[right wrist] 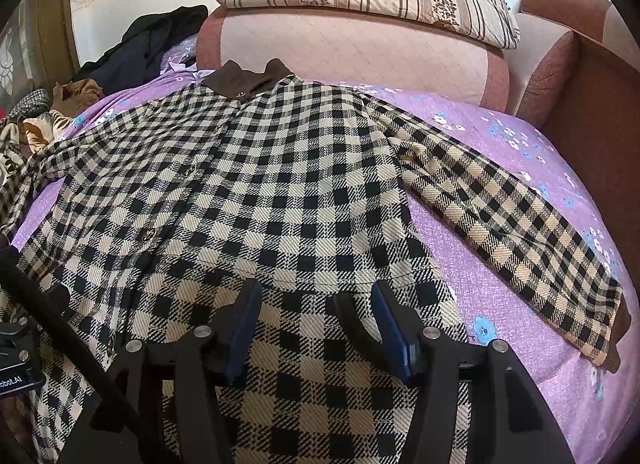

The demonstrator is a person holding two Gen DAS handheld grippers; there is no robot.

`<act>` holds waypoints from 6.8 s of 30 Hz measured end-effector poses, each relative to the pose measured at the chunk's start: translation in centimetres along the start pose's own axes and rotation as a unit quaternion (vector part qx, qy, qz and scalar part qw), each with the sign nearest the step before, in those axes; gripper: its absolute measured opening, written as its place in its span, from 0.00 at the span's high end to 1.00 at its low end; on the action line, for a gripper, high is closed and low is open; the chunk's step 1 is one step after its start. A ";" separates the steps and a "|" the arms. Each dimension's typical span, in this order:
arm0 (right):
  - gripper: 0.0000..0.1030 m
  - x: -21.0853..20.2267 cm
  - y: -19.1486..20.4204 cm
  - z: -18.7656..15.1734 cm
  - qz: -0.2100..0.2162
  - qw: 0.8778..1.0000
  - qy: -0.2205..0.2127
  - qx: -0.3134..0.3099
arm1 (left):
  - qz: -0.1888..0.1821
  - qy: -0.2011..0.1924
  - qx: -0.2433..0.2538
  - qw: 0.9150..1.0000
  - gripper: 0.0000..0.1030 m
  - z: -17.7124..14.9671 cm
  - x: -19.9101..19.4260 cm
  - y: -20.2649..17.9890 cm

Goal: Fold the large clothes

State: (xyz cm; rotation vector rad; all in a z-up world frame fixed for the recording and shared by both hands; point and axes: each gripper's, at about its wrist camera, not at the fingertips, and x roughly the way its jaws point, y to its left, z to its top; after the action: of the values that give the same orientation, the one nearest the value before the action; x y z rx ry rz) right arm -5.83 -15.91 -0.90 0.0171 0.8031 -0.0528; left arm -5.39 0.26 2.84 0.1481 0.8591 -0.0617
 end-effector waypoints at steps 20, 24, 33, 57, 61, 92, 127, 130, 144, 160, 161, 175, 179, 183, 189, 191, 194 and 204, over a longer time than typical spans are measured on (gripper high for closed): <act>0.39 0.3 0.1 -0.2 0.000 1.000 0.004 0.000 | -0.003 0.009 -0.008 1.000 0.00 -0.2 0.6 0.2; 0.39 0.3 0.0 -0.2 0.000 1.000 0.005 0.000 | -0.003 0.011 -0.010 1.000 0.00 -0.2 0.7 0.2; 0.39 0.5 0.0 -0.3 0.000 1.000 0.009 0.001 | -0.004 0.013 -0.010 1.000 0.00 -0.2 0.9 0.3; 0.39 0.5 -0.1 -0.3 0.000 1.000 0.009 0.001 | -0.004 0.014 -0.011 1.000 0.00 -0.2 1.0 0.4; 0.38 0.5 -0.1 -0.2 0.000 1.000 0.010 0.001 | -0.006 0.012 -0.014 1.000 0.00 -0.2 1.1 0.4; 0.38 -2.3 -9.2 -2.1 -0.056 0.992 -0.001 0.113 | 0.021 -0.089 -0.083 0.992 0.00 1.3 -2.9 3.0; 0.91 -6.0 -29.0 8.9 -0.087 0.933 -0.073 0.342 | 0.043 -0.120 -0.159 0.979 0.00 3.5 -5.0 10.1; 0.91 -4.3 -23.1 13.3 -0.045 0.955 -0.069 0.285 | 0.045 -0.124 -0.181 0.975 0.00 3.7 -5.5 12.0; 0.91 10.8 13.3 20.3 0.103 0.994 0.029 -0.003 | 0.110 -0.151 -0.232 0.955 0.00 2.9 -7.2 20.9; 0.58 12.4 29.2 17.4 0.139 0.974 0.033 -0.177 | 0.112 -0.132 -0.322 0.931 0.00 1.6 -5.8 26.7; 0.58 11.7 29.1 17.4 0.153 0.973 0.031 -0.171 | 0.114 -0.132 -0.321 0.931 0.00 1.7 -5.8 26.6; 0.51 0.2 12.6 13.9 0.109 0.990 0.005 -0.087 | 0.108 -0.121 -0.236 0.958 0.00 3.3 -4.8 20.6; 0.51 -1.6 5.2 10.5 0.095 0.995 0.016 -0.025 | 0.095 -0.108 -0.216 0.966 0.00 3.4 -4.0 18.2; 0.51 -3.0 -0.9 6.5 0.064 0.998 0.024 0.016 | 0.089 -0.103 -0.197 0.971 0.00 3.4 -3.5 15.9; 0.51 -3.5 -7.8 0.4 0.003 0.997 0.060 0.053 | 0.085 -0.106 -0.165 0.977 0.00 3.5 -3.5 13.2; 0.51 -3.1 -9.5 -1.5 -0.004 0.995 0.077 0.070 | 0.085 -0.108 -0.160 0.977 0.00 3.5 -3.6 12.9; 0.51 -2.8 -11.3 -4.2 -0.013 0.990 0.098 0.104 | 0.088 -0.109 -0.163 0.977 0.00 3.4 -3.8 13.0; 0.51 -4.9 -13.4 -6.3 -0.032 0.983 0.087 0.158 | 0.100 -0.111 -0.212 0.966 0.00 2.6 -4.8 16.3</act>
State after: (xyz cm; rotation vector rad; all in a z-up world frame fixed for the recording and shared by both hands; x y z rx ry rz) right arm -14.47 -28.89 -1.74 0.3005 0.9645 -0.2422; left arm -4.72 15.91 9.91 -0.1733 0.6141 0.2897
